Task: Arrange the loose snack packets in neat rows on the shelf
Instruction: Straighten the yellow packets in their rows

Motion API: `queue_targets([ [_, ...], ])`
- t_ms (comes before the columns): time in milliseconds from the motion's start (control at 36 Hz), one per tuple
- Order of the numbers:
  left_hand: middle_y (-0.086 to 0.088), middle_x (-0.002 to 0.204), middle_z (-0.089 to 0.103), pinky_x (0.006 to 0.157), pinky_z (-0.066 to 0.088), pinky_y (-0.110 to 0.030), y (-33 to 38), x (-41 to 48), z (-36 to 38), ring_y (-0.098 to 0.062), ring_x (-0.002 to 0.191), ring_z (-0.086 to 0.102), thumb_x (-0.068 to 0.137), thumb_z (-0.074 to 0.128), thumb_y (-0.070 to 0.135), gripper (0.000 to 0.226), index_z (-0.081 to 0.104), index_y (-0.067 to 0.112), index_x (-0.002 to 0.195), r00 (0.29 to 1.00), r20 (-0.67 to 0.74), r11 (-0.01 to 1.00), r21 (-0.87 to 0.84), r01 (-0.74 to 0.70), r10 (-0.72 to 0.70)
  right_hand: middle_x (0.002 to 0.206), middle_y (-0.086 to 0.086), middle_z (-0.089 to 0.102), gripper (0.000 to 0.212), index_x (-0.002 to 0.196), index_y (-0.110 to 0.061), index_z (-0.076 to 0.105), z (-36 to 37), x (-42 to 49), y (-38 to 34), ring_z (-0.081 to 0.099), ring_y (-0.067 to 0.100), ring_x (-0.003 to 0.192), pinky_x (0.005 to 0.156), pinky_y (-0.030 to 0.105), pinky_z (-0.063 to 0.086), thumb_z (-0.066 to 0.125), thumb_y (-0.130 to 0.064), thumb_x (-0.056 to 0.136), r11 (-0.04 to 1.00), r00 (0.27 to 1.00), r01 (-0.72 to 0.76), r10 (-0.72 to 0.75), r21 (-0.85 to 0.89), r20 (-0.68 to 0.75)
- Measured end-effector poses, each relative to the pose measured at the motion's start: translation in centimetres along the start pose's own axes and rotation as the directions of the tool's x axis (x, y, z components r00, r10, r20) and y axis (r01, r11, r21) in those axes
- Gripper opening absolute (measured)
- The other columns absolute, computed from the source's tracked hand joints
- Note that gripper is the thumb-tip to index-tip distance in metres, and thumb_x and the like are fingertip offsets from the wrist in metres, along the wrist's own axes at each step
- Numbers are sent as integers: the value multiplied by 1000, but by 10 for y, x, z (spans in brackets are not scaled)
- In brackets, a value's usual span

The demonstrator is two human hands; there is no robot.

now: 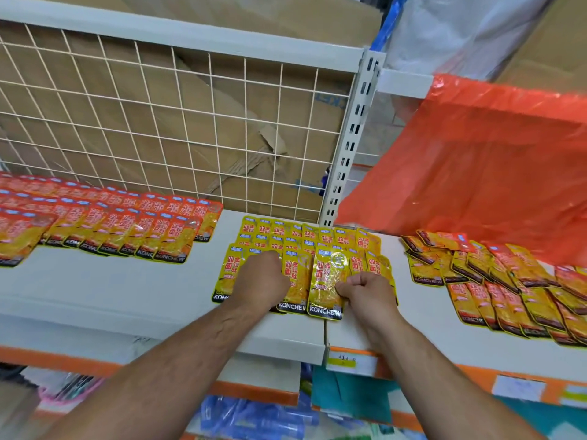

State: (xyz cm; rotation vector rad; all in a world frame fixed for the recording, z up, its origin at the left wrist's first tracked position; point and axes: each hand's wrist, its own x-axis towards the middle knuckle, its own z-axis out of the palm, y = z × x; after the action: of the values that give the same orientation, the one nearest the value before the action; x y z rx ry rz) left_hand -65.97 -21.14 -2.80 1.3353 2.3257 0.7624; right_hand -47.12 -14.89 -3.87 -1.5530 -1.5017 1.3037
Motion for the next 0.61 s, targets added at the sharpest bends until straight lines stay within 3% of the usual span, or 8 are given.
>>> queue_targets([
  [167,-8,81,65,65,51,-38,-2,-2,0,-27,77,62,74,66,12,14,59,7,85,1000,-11,1000,9,1,-1,61,-3,54,28,61,-14,57,0,4,-2,49,10,59,65,27,41,79,-9,77,997,1000,-17,18,-76,12],
  [306,1,95,64,67,44,-29,-4,-4,-2,-23,87,59,83,64,34,24,60,19,101,994,-100,997,79,-25,32,60,3,52,41,53,-18,46,8,4,-7,49,19,58,63,27,44,78,-6,76,990,1000,-16,18,-141,16],
  [444,-1,115,58,72,38,-29,-2,-7,-7,-22,104,56,89,58,35,31,59,20,116,979,-180,989,128,-73,95,59,3,49,41,55,-17,43,17,10,-16,46,17,54,54,25,37,77,-9,77,968,998,-21,34,-251,47],
  [611,-2,115,59,84,44,-32,-7,-12,-9,-22,109,52,90,58,34,33,62,20,119,966,-198,976,172,-134,167,57,5,51,28,56,-15,51,25,10,-21,47,20,52,47,25,33,72,-13,75,888,1000,25,-17,-459,21],
])
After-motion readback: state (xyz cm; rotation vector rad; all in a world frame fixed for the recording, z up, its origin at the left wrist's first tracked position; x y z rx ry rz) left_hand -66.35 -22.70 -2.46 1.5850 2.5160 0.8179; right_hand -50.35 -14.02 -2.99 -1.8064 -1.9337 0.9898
